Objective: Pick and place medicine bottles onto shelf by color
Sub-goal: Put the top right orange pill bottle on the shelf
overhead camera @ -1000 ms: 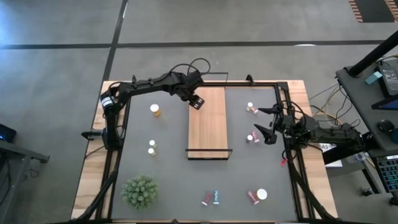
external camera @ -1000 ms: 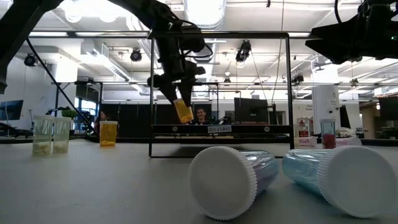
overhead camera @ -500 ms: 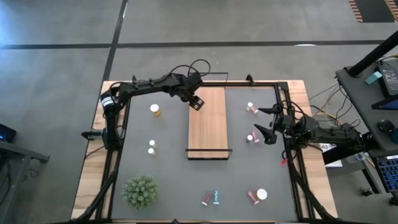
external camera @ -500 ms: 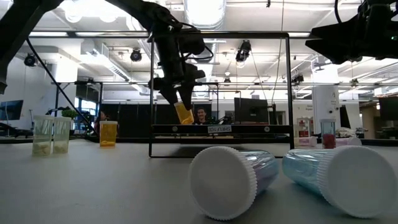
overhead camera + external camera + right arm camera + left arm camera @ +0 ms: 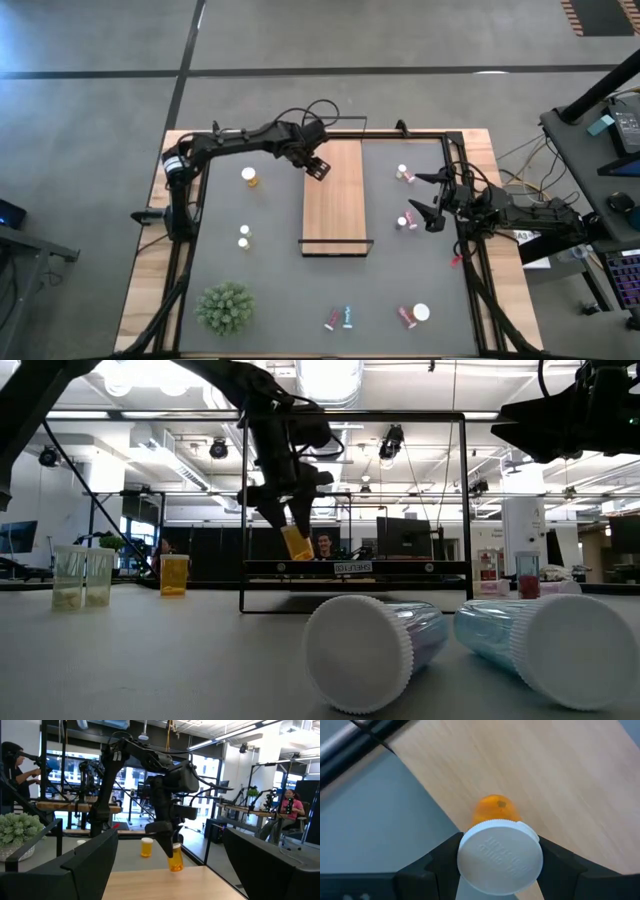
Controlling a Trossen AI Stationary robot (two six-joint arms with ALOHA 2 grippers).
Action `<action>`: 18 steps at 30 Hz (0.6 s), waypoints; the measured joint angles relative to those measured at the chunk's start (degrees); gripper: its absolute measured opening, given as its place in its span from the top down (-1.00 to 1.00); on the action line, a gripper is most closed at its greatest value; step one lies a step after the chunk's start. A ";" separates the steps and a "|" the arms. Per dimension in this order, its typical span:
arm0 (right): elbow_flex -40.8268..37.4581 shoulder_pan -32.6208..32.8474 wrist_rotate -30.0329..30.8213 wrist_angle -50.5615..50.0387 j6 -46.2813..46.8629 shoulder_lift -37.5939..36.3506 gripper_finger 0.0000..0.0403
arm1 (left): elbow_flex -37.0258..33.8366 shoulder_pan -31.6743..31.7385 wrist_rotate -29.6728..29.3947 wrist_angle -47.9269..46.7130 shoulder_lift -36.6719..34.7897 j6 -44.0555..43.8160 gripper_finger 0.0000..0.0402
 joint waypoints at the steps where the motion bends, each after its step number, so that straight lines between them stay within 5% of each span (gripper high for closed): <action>1: -0.02 0.00 0.00 0.00 0.00 0.00 -0.74 | -0.02 -0.10 0.04 -0.52 0.00 -0.72 0.04; 18: 0.00 -0.02 0.00 0.00 -0.02 -0.01 -0.74 | -2.14 -0.78 0.70 -0.20 -0.09 -5.33 0.04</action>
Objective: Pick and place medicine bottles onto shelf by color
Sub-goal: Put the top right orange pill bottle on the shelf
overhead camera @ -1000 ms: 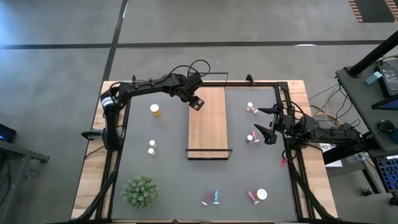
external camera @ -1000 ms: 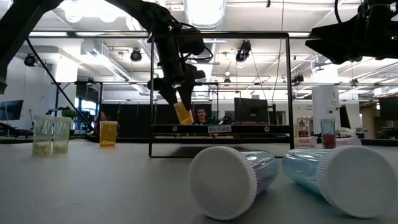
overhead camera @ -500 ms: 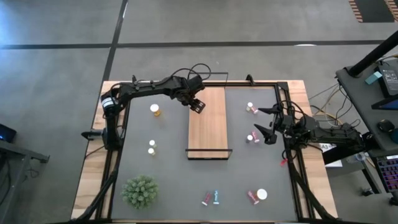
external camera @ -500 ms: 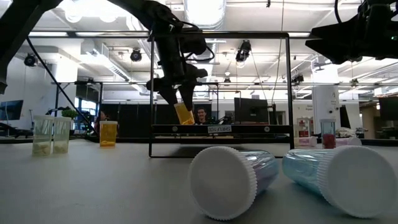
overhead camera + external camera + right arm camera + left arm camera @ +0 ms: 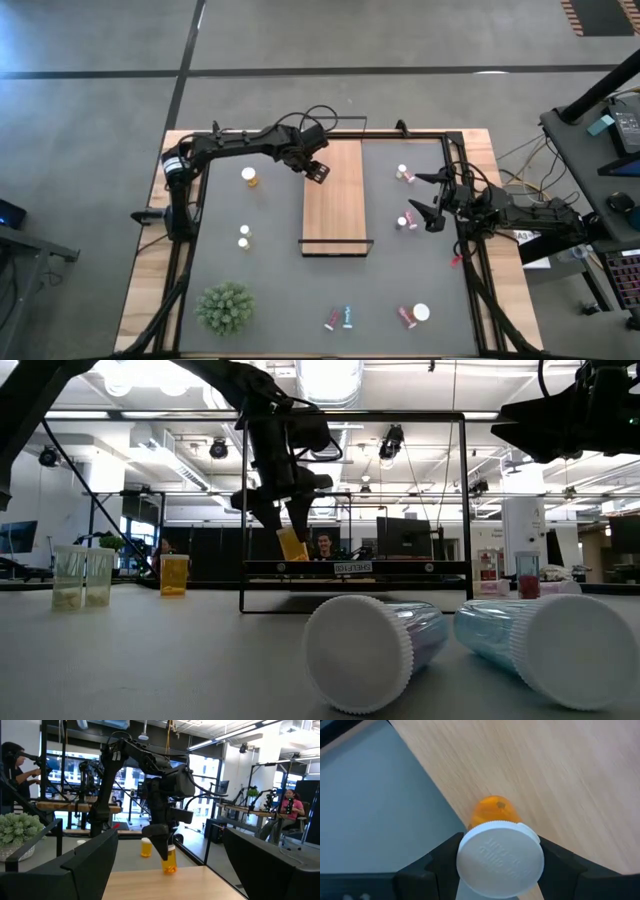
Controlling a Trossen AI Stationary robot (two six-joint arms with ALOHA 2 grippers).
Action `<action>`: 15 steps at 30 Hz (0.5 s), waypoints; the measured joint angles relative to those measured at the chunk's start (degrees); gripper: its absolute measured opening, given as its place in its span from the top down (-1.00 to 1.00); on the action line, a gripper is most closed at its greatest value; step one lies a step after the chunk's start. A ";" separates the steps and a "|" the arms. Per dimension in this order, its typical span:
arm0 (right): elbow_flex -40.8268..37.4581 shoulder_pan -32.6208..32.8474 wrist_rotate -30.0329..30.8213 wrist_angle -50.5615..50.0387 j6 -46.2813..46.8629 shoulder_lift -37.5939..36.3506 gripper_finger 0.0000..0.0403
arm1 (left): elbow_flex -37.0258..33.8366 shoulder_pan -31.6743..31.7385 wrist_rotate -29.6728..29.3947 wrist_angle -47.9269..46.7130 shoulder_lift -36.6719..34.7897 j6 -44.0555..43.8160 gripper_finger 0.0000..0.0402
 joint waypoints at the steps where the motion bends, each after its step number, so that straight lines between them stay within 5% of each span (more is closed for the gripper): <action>1: -0.02 0.02 0.00 0.00 0.02 0.01 -0.74 | 0.00 0.00 -0.02 0.11 0.00 0.00 0.04; 15: -0.02 0.01 0.00 0.00 0.02 0.00 -0.74 | -0.73 0.02 -1.16 3.21 0.09 0.09 0.03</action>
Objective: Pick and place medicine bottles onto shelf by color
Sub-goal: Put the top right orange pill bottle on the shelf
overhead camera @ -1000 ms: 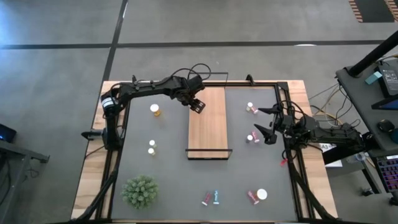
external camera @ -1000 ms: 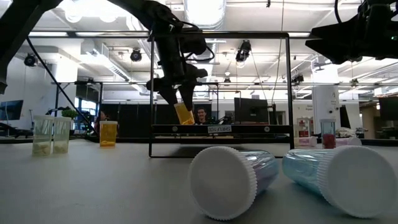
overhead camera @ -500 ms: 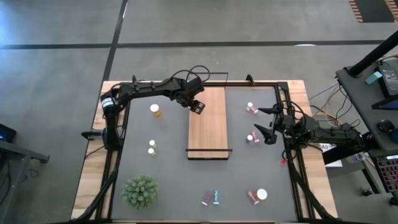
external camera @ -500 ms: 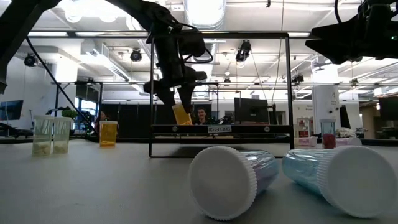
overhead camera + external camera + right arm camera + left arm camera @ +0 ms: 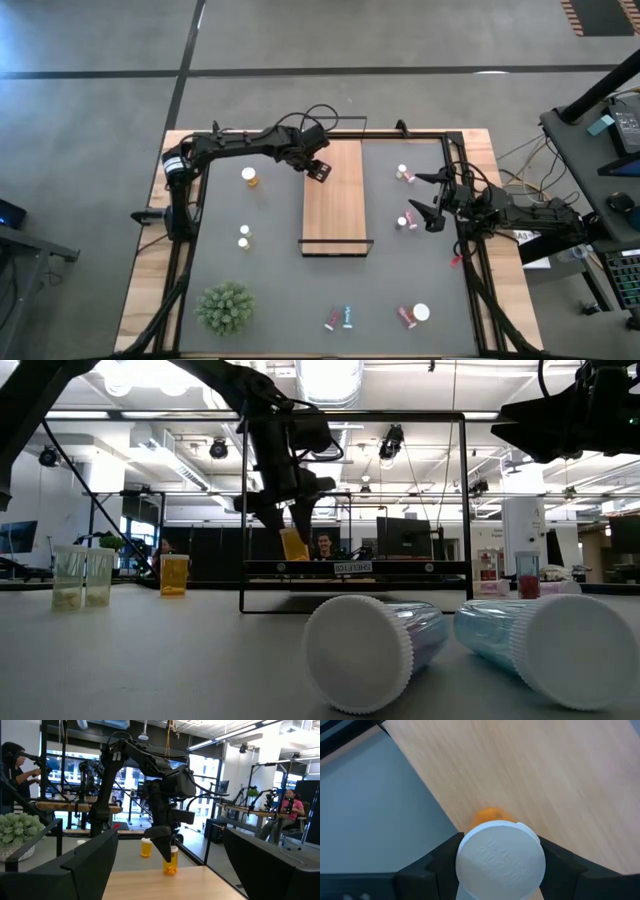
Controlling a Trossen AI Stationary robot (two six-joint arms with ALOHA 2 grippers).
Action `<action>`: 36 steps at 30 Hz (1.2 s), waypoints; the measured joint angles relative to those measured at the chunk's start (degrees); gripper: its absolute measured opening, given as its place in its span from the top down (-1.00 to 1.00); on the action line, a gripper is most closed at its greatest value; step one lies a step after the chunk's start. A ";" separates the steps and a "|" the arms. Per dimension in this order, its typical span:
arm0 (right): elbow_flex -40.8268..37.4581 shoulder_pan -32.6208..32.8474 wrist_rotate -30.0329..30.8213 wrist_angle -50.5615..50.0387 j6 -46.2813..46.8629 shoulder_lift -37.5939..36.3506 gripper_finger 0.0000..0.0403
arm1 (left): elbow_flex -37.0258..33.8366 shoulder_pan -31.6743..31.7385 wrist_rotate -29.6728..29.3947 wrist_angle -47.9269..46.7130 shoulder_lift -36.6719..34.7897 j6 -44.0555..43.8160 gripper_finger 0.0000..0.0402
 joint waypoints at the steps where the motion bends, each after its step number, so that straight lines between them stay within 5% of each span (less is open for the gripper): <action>1: 0.01 0.01 0.00 0.00 -0.01 0.01 -0.74 | -0.02 0.00 -0.23 0.32 0.02 0.01 0.02; 18: 0.02 0.01 0.00 0.00 -0.01 -0.01 -0.74 | -1.11 -0.08 -2.73 5.55 0.09 0.41 -0.41; 36: -0.01 0.00 -0.01 -0.02 0.01 -0.02 -0.74 | -14.16 -2.48 -10.44 22.67 -3.29 0.00 -0.44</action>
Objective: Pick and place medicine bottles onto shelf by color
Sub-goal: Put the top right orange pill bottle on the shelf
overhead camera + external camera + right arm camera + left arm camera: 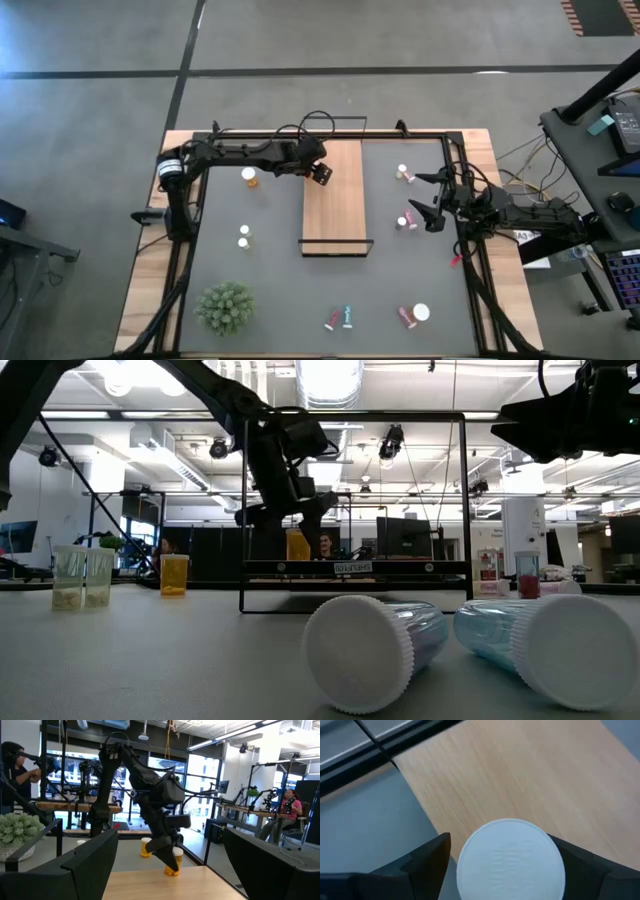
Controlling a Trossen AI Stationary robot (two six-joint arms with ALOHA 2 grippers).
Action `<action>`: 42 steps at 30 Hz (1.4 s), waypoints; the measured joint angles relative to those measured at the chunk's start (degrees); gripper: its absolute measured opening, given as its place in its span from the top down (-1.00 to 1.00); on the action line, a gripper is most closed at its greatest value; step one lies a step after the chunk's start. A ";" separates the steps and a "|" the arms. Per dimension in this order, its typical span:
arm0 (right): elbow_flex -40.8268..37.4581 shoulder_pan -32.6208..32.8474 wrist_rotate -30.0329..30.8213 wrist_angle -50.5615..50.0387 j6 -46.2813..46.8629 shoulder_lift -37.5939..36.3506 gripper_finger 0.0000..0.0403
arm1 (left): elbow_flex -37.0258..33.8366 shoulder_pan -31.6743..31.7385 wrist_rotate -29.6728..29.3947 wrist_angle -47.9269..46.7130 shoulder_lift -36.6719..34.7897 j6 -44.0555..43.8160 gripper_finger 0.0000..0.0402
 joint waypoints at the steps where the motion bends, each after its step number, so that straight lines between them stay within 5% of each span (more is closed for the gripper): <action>1: 0.02 -0.01 0.01 0.01 0.00 0.00 -0.74 | -1.16 -0.22 -0.59 1.42 -0.56 0.01 -0.44; 14: 0.01 0.00 0.02 -0.01 -0.01 0.02 -0.74 | -20.97 -5.86 -14.47 35.49 -5.56 0.87 -0.44; 22: 0.02 0.00 0.03 -0.01 -0.01 0.02 -0.74 | -29.46 -7.66 -18.77 56.12 -5.52 10.39 -0.44; 35: 0.02 -0.01 0.03 -0.01 -0.02 0.02 -0.74 | -29.78 -7.64 -17.51 57.02 -5.45 12.18 -0.39; 42: 0.01 0.00 0.03 -0.01 -0.01 0.02 -0.74 | -29.55 -7.64 -16.96 57.05 -5.41 12.13 -0.02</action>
